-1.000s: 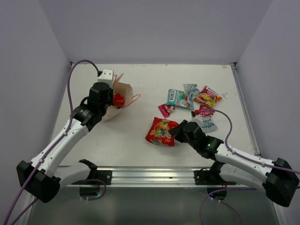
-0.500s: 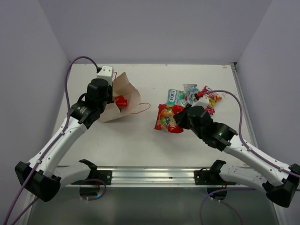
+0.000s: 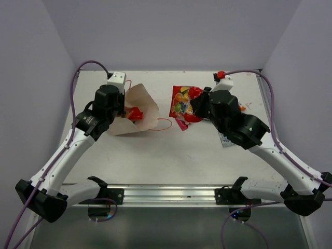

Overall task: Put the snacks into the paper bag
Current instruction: Pick up the snack from the center of the board, then place the snack in the paper bag.

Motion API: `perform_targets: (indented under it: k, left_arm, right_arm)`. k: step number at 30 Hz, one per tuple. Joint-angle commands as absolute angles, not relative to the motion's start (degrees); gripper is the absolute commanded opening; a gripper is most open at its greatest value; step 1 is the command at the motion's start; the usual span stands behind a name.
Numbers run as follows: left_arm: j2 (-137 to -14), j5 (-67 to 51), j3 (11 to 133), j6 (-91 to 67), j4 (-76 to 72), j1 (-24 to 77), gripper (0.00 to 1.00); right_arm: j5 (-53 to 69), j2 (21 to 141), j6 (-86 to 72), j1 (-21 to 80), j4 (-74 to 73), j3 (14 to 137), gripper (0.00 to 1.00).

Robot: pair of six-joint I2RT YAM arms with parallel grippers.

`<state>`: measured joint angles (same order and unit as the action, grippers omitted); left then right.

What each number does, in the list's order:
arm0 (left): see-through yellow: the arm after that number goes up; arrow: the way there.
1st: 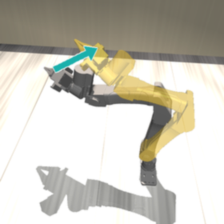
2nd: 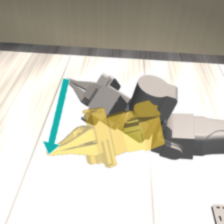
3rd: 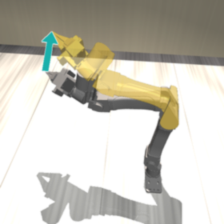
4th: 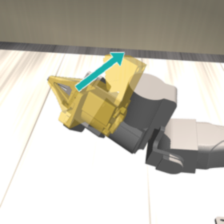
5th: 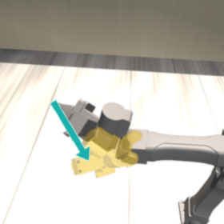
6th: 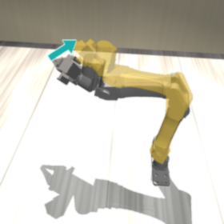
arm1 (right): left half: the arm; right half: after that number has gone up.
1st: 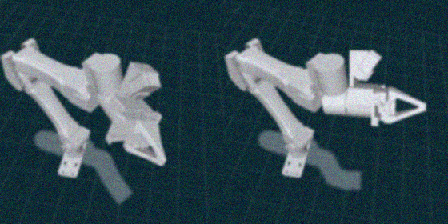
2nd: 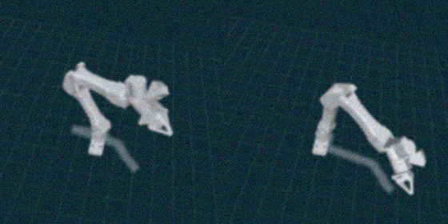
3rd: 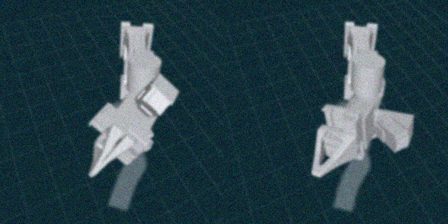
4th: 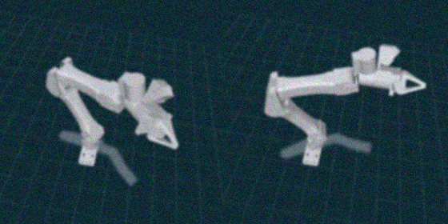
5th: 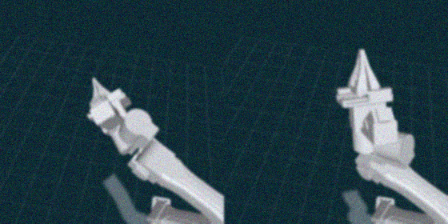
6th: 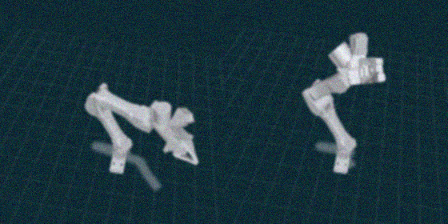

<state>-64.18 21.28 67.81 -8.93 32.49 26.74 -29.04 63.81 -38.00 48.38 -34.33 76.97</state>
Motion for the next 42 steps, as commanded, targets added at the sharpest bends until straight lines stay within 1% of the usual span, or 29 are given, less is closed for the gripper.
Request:
perform_targets:
  k: [1, 8, 16, 25, 37, 42]
  left_arm:
    - [-64.2, 19.9, 70.6, -9.3, 34.0, 26.2, 0.00]
    - [-64.9, 19.0, 71.4, -9.8, 35.4, 26.2, 0.00]
    - [-65.0, 18.3, 72.2, -10.7, 36.2, 26.2, 0.00]
    - [-65.2, 17.8, 72.9, -11.2, 36.8, 26.2, 0.00]
    - [-66.0, 17.7, 73.3, -13.0, 36.4, 26.2, 0.00]
    - [-66.3, 16.4, 73.5, -13.8, 36.1, 26.2, 0.00]
  right_arm:
    - [-30.1, 64.6, -34.9, 48.4, -27.2, 84.4, 0.00]
    - [-21.7, 68.6, -36.1, 48.4, -21.1, 87.9, 0.00]
    - [-13.1, 72.7, -38.8, 48.5, -11.8, 86.2, 0.00]
    - [-8.8, 78.7, -44.7, 49.1, -2.0, 81.0, 0.00]
    - [-4.8, 82.9, -50.3, 50.1, 1.4, 77.2, 0.00]
    - [-6.7, 83.9, -55.0, 50.3, 1.8, 76.7, 0.00]
